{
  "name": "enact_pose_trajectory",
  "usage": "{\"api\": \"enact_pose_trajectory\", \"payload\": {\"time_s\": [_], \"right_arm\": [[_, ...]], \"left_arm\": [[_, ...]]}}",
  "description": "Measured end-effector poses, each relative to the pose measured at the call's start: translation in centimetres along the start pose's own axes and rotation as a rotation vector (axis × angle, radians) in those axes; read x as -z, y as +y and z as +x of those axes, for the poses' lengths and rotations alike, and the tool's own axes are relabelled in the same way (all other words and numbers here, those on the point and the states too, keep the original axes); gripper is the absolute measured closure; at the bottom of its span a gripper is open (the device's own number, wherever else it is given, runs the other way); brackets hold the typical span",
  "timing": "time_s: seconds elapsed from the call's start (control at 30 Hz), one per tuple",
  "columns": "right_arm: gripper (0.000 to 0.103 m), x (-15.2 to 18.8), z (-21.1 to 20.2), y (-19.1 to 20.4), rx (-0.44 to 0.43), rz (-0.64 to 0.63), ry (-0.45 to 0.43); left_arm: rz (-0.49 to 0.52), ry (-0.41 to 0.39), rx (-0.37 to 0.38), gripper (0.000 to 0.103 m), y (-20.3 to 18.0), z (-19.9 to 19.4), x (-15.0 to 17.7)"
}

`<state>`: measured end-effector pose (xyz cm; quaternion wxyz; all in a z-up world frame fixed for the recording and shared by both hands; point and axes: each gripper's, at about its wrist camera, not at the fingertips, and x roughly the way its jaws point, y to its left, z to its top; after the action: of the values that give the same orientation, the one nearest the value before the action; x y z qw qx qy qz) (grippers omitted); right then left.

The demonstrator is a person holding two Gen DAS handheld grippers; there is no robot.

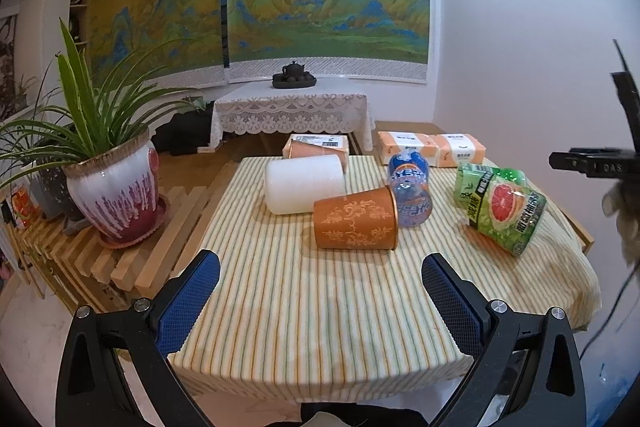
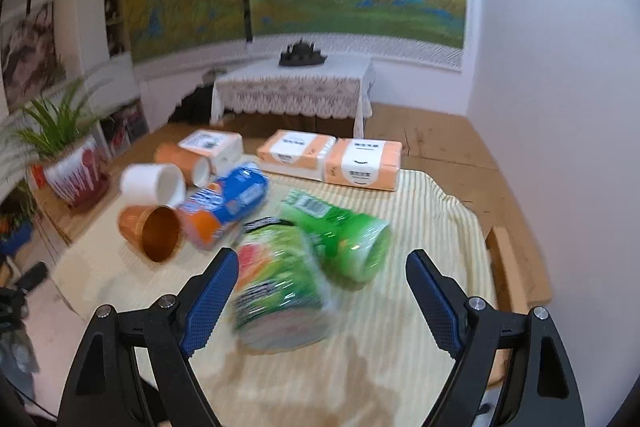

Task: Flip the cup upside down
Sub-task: 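Move the right gripper down to the green tea bottle and close on it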

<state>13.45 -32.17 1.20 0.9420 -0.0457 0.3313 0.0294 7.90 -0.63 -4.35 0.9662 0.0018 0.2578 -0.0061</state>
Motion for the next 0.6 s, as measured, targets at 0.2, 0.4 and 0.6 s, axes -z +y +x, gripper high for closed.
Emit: {"api": "enact_pose_trajectory", "payload": {"time_s": [0.2,0.4,0.6], "right_arm": [[0.032,-2.9,4.9,-2.6,-0.105,-0.141,0.166],[0.040,-4.3,9.8,-3.9,-0.183,-0.237,0.296],[0.040,-3.7,13.2,-3.3,-0.233,-0.316,0.383]], "left_arm": [[-0.015,0.026,-0.016,0.001,0.4,1.3,-0.6],[-0.018,0.044,-0.032,0.001,0.4,2.8,-1.2],[-0.011,0.073,-0.045,0.001,0.0,4.6,-1.5]]}}
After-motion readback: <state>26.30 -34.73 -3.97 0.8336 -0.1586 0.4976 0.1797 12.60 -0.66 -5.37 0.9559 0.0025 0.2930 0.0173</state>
